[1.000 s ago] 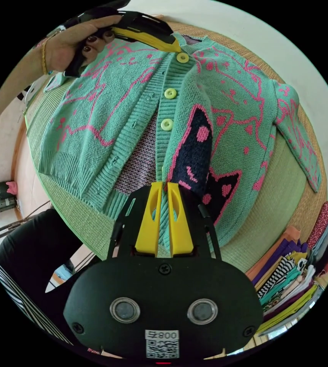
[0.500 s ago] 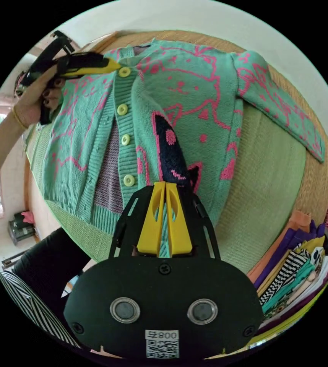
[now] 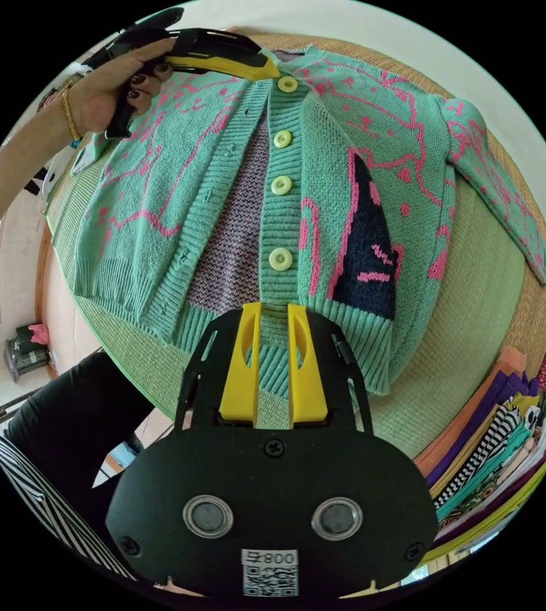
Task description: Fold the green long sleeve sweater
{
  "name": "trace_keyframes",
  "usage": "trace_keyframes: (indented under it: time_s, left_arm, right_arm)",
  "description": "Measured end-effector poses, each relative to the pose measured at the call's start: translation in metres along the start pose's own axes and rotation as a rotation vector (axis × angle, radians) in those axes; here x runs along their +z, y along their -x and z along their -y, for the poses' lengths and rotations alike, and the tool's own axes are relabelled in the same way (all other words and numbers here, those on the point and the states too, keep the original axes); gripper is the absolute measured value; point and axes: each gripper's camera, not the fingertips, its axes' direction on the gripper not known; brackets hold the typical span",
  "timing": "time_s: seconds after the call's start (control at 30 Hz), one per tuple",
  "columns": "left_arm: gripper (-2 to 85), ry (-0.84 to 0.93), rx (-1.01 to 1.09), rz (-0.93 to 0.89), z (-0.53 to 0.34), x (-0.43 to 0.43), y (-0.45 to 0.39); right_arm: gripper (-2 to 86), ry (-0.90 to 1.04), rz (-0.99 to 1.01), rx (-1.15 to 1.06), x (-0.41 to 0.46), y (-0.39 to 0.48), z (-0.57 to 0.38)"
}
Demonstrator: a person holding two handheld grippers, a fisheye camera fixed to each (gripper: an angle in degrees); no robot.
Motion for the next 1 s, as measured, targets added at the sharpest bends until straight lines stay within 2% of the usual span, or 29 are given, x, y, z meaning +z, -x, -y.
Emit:
trace_keyframes:
  time_s: [0.23, 0.43, 0.6, 1.0]
  left_arm:
    - [0.6, -0.009, -0.017, -0.026, 0.001, -0.010, 0.003]
    - [0.5, -0.028, -0.021, -0.074, -0.002, -0.036, 0.007]
    - [0.5, -0.010, -0.071, -0.018, -0.012, -0.049, 0.027]
    - [0.6, 0.067, -0.126, 0.057, -0.015, -0.021, 0.060]
  right_arm:
    - [3.1, 0.019, -0.038, -0.061, 0.004, -0.003, 0.002]
    - [1.8, -0.026, 0.195, -0.085, -0.024, -0.018, -0.005]
    - [1.4, -0.021, 0.398, -0.171, -0.026, -0.008, -0.006]
    - [3.4, 0.120, 0.393, -0.220, 0.049, 0.001, 0.020]
